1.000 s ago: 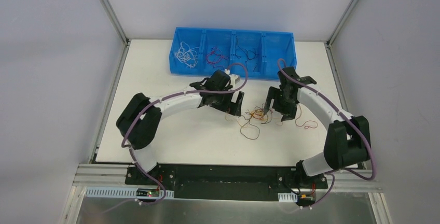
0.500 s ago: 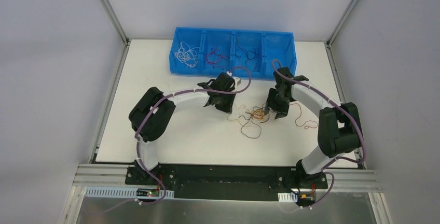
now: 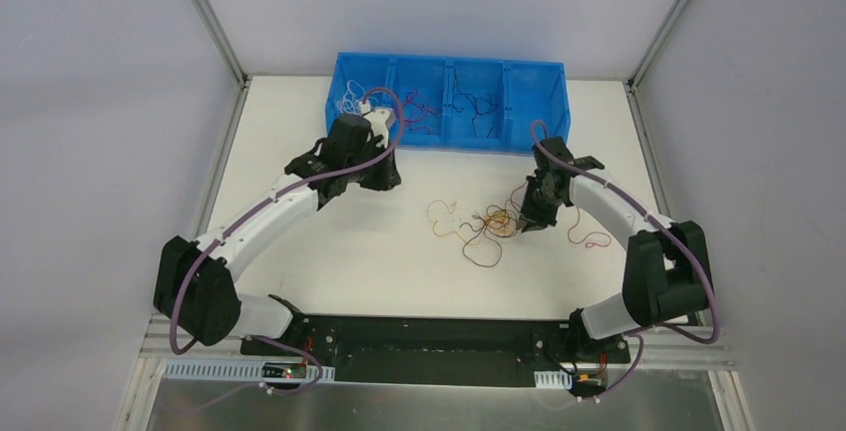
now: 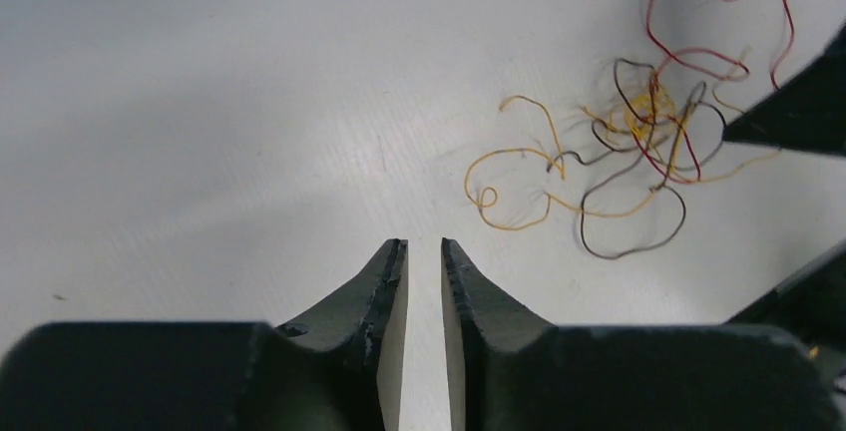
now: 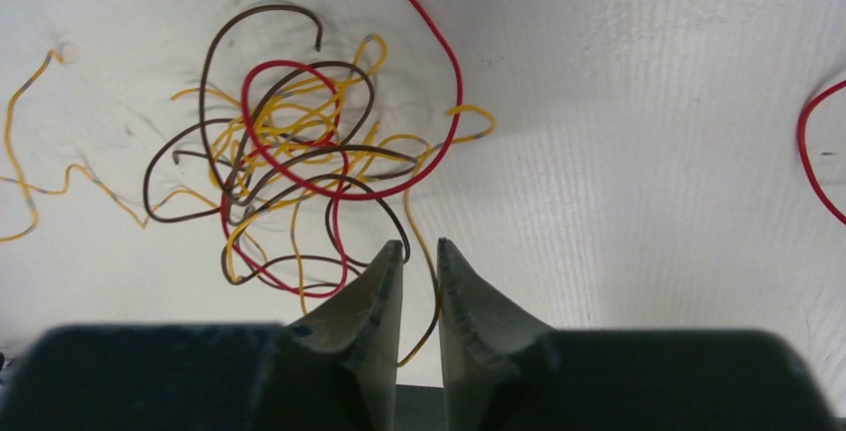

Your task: Untangle the cables

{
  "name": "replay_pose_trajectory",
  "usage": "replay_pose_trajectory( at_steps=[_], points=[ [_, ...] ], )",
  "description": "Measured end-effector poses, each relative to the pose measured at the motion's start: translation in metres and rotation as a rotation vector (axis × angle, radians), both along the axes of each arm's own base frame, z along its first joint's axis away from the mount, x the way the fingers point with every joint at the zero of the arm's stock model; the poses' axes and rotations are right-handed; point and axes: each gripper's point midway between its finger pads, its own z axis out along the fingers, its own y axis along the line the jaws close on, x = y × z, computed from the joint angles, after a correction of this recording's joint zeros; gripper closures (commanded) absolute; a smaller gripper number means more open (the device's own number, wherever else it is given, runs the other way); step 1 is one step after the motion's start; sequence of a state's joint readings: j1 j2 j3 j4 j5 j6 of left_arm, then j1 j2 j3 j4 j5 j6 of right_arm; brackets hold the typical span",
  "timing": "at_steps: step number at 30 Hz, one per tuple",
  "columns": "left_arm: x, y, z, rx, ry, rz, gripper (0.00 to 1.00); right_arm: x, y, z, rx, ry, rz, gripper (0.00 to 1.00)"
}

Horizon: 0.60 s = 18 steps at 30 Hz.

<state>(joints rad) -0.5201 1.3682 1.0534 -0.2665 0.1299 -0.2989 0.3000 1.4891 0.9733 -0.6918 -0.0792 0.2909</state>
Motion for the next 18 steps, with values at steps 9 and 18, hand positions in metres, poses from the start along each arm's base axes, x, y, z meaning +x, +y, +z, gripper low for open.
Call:
replay_pose_trajectory(
  at_steps=[9,18],
  points=[
    [-0.058,-0.085,-0.017,-0.075,0.103,-0.328,0.55,-0.003,0.013,0.010,0.053,-0.006,0.005,1.00],
    [-0.073,-0.161,-0.063,-0.080,0.229,-0.482,0.52,-0.003,0.018,0.034,0.105,-0.069,0.014,1.00]
  ],
)
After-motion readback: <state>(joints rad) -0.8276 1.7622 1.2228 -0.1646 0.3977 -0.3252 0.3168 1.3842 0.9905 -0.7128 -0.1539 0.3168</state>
